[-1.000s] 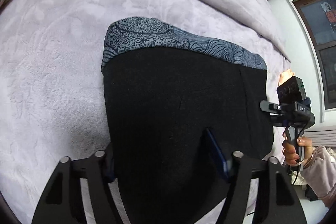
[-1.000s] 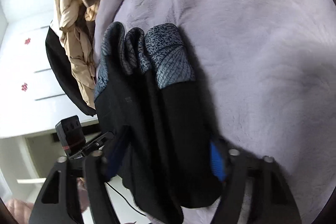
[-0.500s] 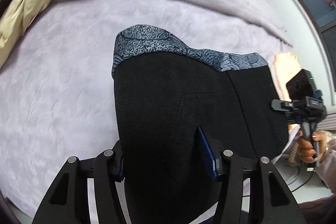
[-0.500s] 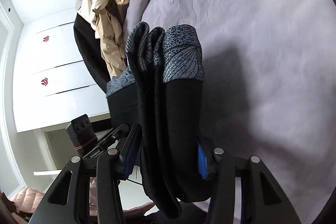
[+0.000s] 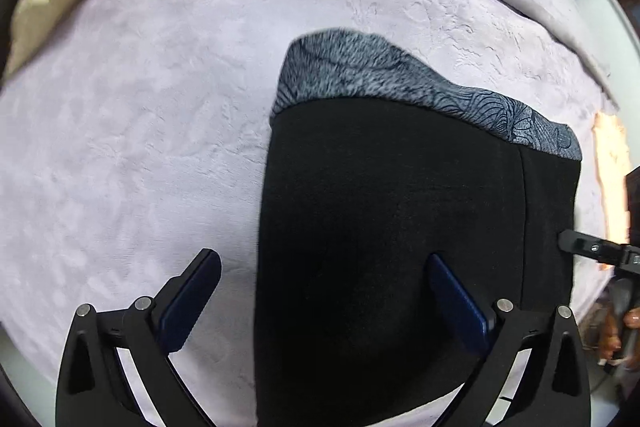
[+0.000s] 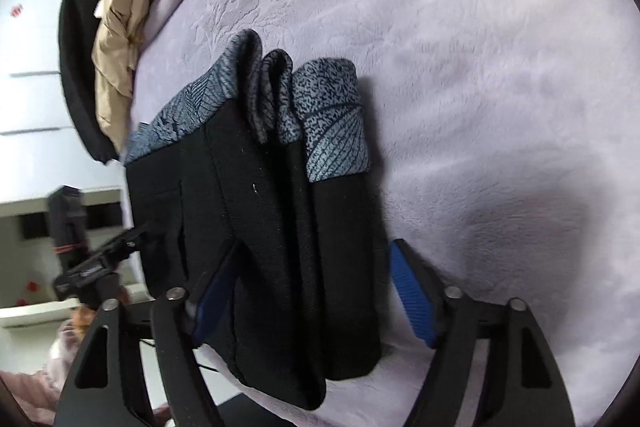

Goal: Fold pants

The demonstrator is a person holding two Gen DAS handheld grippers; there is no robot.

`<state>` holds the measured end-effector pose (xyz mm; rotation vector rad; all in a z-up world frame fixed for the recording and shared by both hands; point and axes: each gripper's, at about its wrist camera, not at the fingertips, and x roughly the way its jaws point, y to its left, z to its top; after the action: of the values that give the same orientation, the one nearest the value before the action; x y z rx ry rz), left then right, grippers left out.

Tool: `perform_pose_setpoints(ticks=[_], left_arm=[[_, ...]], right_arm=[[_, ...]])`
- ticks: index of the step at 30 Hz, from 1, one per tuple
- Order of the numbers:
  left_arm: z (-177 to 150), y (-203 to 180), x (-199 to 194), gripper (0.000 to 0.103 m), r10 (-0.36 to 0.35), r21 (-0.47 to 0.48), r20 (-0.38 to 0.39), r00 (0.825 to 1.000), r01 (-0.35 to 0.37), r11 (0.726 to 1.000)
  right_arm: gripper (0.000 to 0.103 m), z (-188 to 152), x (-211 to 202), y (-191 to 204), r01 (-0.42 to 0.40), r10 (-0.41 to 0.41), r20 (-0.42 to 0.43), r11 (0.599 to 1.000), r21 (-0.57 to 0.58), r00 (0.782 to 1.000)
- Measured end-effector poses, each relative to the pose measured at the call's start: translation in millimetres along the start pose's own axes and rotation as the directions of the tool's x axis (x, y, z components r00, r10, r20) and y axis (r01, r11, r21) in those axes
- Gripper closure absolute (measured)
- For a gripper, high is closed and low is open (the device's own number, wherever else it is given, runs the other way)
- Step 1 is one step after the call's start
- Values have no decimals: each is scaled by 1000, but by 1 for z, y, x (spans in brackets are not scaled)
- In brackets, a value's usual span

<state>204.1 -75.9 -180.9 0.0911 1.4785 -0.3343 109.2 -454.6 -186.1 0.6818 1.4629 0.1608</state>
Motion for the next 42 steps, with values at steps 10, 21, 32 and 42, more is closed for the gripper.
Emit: perform_pose_setpoints(ticks=[10, 21, 32, 42], left_arm=[[-26, -38, -91, 0, 144, -69, 147, 979, -135, 988], [-71, -58, -111, 0, 203, -89, 88, 975, -196, 977], [-92, -36, -108, 0, 165, 38, 92, 982, -169, 985], [-117, -24, -116, 0, 111, 113, 92, 990, -121, 986]], right_arm=[[0, -18, -44, 51, 147, -143, 83, 988, -50, 986], [0, -36, -54, 86, 250, -239, 101, 960, -129, 966], [0, -77, -34, 104, 304, -298, 120, 952, -41, 947], [0, -115, -43, 129, 349, -344, 194, 937, 11, 919]])
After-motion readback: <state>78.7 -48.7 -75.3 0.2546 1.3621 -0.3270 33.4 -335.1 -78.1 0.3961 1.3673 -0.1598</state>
